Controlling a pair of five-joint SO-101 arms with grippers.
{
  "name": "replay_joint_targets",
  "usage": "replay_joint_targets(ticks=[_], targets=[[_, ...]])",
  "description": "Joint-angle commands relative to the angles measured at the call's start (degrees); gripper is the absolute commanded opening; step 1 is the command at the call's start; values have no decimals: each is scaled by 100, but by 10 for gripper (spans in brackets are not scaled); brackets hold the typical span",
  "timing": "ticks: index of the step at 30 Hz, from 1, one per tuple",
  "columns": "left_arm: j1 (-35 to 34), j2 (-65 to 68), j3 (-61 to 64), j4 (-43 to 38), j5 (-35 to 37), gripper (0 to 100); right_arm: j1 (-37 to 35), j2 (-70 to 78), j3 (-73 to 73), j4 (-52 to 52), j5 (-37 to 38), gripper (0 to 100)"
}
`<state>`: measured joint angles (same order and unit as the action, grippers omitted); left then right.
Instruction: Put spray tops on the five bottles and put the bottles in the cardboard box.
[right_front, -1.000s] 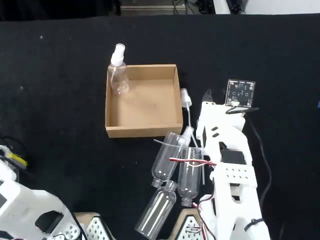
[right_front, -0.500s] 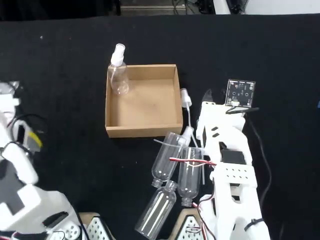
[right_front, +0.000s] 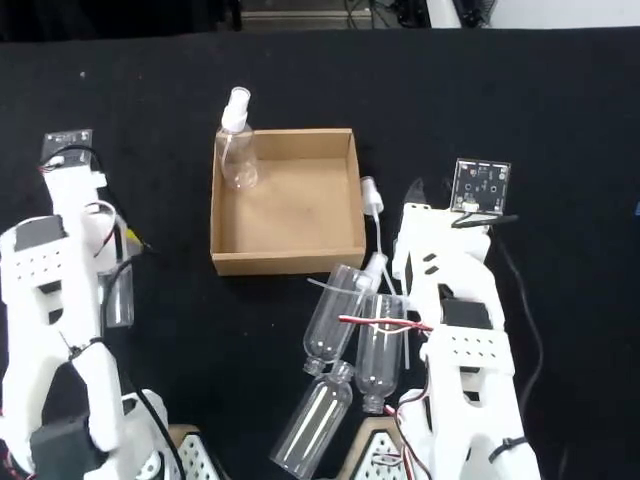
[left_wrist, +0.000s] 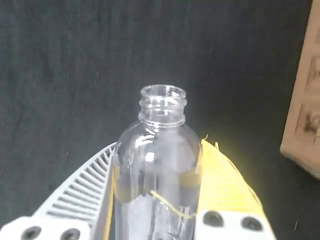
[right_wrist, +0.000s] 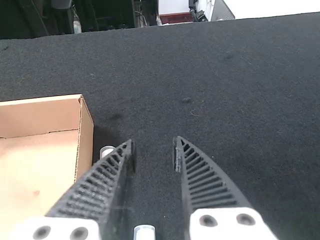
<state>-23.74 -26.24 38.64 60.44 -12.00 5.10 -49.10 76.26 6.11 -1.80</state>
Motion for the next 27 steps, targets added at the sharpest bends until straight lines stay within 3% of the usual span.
replay_joint_targets(ticks=[1,8,20,27], targets=[[171,-290,127,-598,448,47,-70,-31,-92,-70,9,113],[180,-352,629,-870,870,47,-536,1165,-1965,2119,9,116],[154,-308,813,-862,879,47,-527,4321,-4207,2224,0,117],[189,-352,936,-870,888,47,-571,5130,-4963,2620,18,125]])
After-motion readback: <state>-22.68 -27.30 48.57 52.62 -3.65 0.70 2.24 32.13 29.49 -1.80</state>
